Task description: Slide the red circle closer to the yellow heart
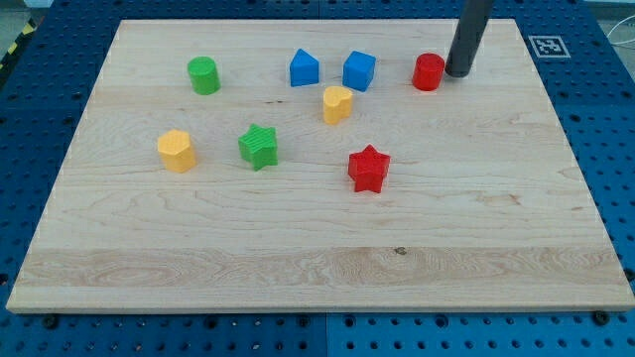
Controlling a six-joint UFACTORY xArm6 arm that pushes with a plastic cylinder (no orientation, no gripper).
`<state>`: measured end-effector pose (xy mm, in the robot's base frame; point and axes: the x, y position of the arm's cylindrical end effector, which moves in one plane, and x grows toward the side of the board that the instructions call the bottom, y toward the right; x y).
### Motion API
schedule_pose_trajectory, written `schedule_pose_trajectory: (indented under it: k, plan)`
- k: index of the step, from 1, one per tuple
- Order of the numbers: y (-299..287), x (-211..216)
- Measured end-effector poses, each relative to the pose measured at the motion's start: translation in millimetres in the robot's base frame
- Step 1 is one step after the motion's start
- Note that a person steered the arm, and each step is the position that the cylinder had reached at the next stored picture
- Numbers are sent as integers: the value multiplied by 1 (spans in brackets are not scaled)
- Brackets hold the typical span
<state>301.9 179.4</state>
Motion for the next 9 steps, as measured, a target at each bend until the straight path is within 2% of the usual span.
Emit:
schedule_pose_trajectory:
  k: [2, 6, 7, 9]
  plan:
    - [-24, 7]
    - [-54, 47]
    - [-26, 40]
    - [-33, 22]
